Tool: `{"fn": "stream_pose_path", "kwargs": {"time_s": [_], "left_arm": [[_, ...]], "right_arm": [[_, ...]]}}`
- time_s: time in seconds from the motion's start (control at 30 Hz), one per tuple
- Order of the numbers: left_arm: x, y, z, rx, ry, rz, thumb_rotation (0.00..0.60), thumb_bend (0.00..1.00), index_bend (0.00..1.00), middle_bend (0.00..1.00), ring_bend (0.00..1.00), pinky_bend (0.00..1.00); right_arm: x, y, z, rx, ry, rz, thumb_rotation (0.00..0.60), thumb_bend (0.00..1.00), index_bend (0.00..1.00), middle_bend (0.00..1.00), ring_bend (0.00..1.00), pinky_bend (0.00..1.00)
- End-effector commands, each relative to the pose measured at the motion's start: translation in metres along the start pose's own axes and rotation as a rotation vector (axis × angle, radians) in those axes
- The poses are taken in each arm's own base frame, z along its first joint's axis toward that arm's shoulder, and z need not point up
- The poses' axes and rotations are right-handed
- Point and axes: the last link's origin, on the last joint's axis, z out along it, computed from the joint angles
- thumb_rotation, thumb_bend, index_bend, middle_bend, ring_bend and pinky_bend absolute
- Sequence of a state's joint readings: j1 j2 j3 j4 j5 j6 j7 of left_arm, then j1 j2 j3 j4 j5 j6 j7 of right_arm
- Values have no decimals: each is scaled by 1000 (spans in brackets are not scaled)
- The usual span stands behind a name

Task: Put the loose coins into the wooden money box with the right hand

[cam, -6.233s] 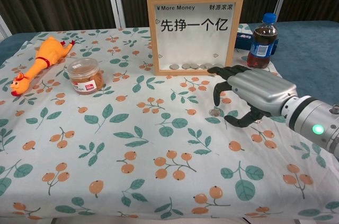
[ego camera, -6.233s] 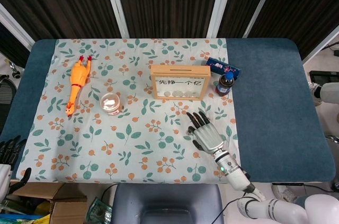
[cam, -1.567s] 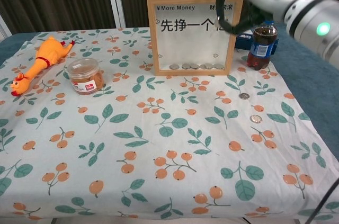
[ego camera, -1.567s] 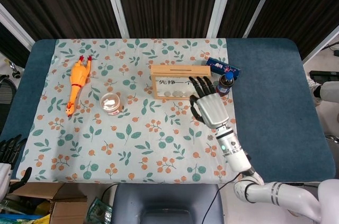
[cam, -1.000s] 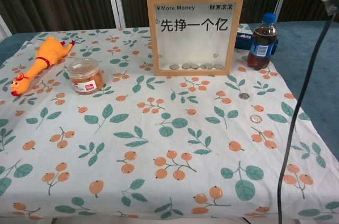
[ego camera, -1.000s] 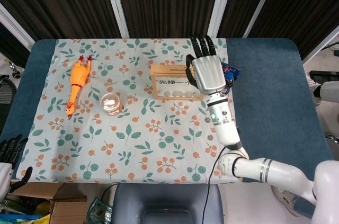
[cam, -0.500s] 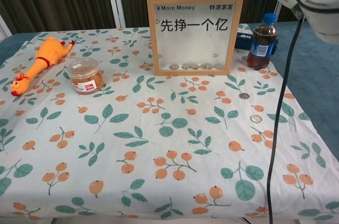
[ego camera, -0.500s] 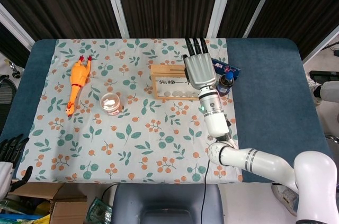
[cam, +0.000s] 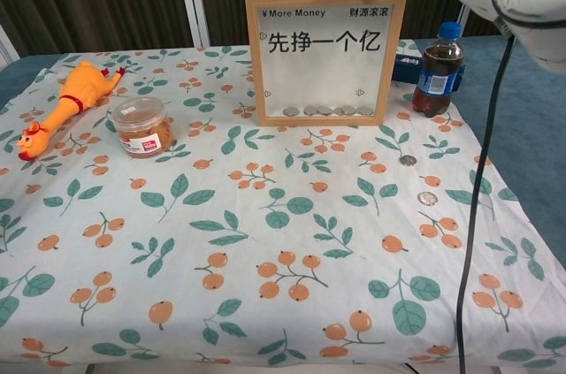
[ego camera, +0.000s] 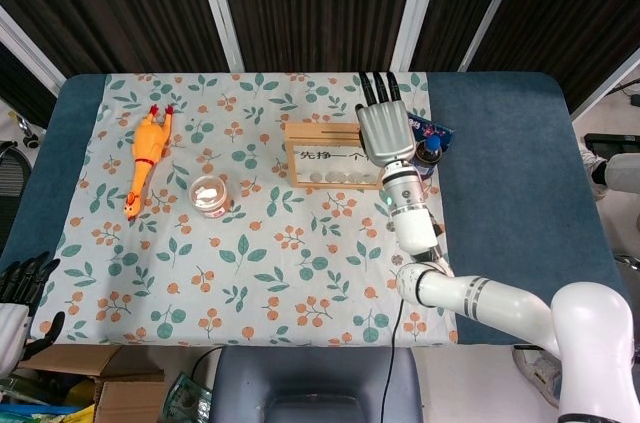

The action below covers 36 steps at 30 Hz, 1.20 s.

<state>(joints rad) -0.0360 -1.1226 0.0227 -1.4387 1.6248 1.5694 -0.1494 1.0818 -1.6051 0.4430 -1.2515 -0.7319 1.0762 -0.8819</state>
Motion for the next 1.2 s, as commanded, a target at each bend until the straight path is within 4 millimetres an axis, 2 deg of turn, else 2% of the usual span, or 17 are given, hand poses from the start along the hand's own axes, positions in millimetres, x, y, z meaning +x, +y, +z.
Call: {"fn": "stream_pose_path", "kwargs": {"time_s": [0.03, 0.83, 0.93, 1.1, 1.2], "left_arm": [[1, -1, 0, 3, 5, -2, 600, 443, 0, 0, 0, 0], [2, -2, 1, 2, 6, -9, 600, 442, 0, 0, 0, 0], [2, -2, 1, 1, 7, -8, 600, 443, 0, 0, 0, 0], [2, -1, 1, 1, 10, -9, 600, 442, 0, 0, 0, 0], [2, -2, 0, 3, 15, -10, 600, 438, 0, 0, 0, 0]], "right_arm": [[-3, -2, 0, 1, -8, 2, 600, 626, 690, 153, 0, 0], [-5, -9, -2, 28, -9, -9, 600, 626, 682, 154, 0, 0], [-5, -9, -2, 25, -13, -12, 600, 625, 609, 145, 0, 0], [-4, -8, -3, 25, -15, -8, 600, 622, 353, 85, 0, 0], [0, -6, -6, 33, -8, 2, 600, 622, 348, 84, 0, 0]]}}
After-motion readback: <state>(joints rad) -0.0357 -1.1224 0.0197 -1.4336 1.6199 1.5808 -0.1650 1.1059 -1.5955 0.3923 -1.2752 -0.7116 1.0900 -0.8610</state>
